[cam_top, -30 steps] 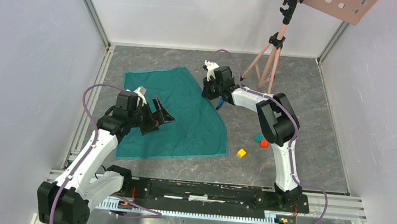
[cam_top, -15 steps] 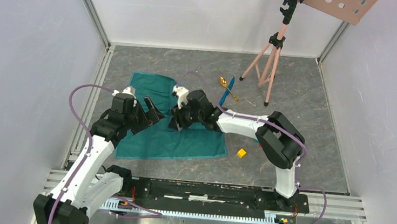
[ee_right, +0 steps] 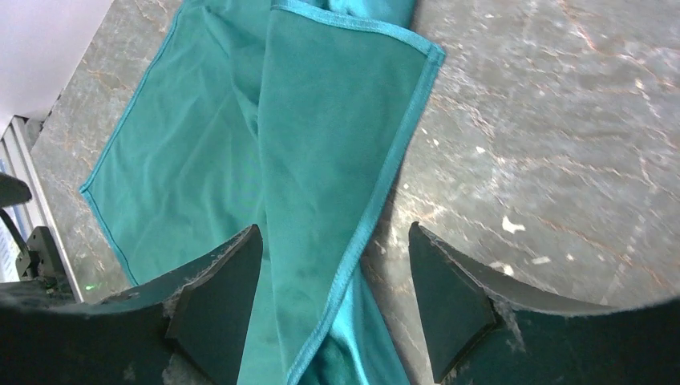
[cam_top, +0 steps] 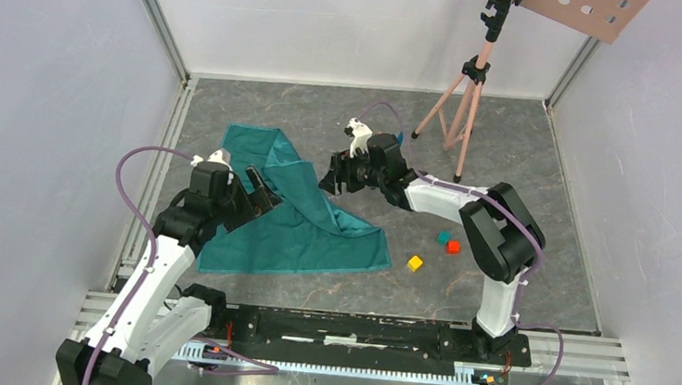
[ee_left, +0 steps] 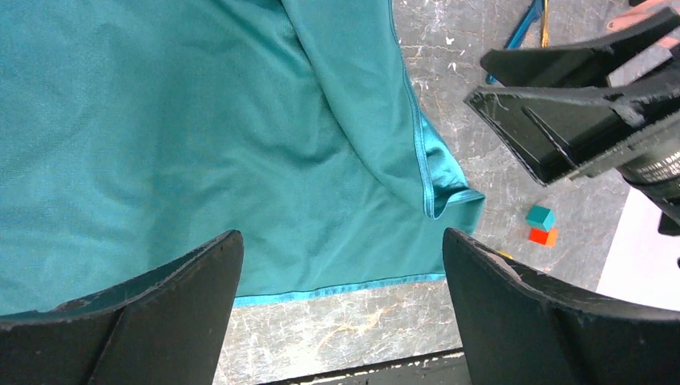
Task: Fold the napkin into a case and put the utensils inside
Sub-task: Smooth out the napkin at the center of the board.
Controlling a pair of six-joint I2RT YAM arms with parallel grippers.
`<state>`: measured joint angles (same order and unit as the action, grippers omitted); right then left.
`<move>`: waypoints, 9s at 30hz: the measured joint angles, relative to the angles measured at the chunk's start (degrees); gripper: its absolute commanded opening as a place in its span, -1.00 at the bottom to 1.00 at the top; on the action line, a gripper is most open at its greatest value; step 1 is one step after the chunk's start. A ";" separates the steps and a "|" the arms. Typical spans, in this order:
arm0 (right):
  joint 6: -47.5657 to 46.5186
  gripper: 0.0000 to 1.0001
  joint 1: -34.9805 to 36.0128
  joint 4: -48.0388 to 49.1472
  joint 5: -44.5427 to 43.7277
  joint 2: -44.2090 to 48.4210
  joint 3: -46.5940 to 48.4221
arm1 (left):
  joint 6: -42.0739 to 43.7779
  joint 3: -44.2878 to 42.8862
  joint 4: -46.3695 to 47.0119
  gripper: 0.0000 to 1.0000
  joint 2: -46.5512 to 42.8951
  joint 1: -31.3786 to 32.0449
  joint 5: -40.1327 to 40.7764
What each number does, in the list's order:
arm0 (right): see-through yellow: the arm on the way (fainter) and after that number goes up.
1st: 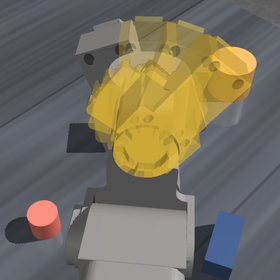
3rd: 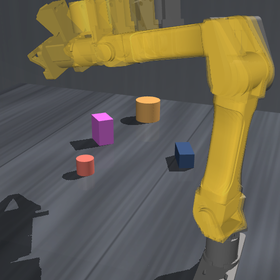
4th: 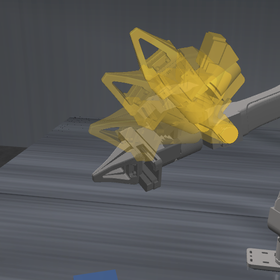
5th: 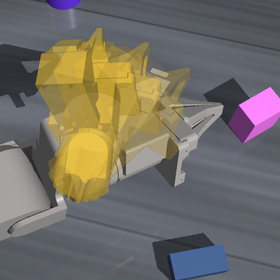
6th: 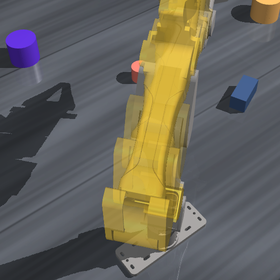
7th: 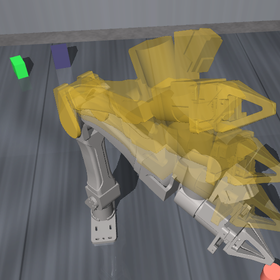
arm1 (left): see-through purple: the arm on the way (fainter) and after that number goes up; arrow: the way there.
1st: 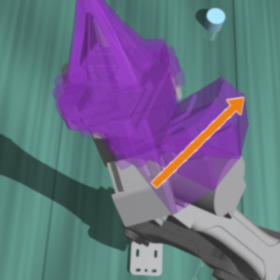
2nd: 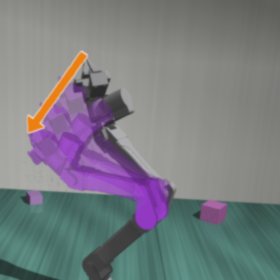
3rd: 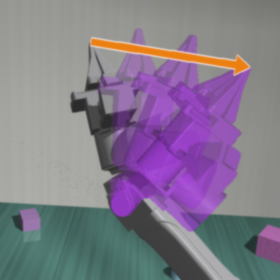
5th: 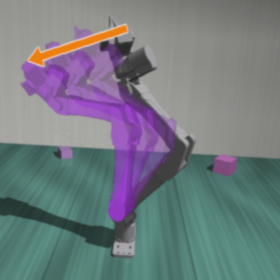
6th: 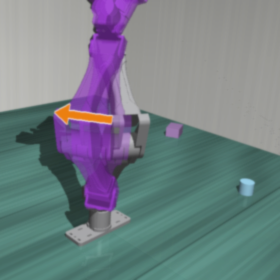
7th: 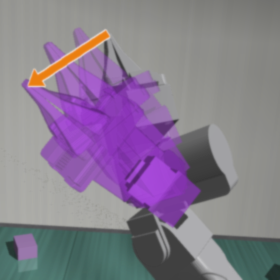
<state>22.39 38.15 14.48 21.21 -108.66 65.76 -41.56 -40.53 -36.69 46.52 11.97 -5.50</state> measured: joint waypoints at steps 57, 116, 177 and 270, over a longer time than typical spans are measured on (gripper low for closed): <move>-12.13 -0.68 4.22 -8.76 -28.41 -17.55 32.41 | -1.07 2.49 1.64 1.00 4.48 0.00 -2.05; -9.94 0.41 -2.38 -14.12 -18.18 -4.76 3.48 | -8.35 12.22 10.21 1.00 15.61 -8.15 5.53; -9.57 0.53 -0.70 -10.54 -13.92 -20.90 24.46 | -0.09 -13.25 14.25 1.00 47.58 -23.58 0.66; -15.15 0.92 -1.53 -30.53 -24.30 -9.11 22.93 | 3.50 -12.87 15.47 1.00 30.86 -8.87 -9.07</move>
<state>7.25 36.62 -16.05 -3.09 -117.78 88.68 -38.06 -53.41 -21.21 77.38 3.09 -14.57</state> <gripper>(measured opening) 0.921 0.996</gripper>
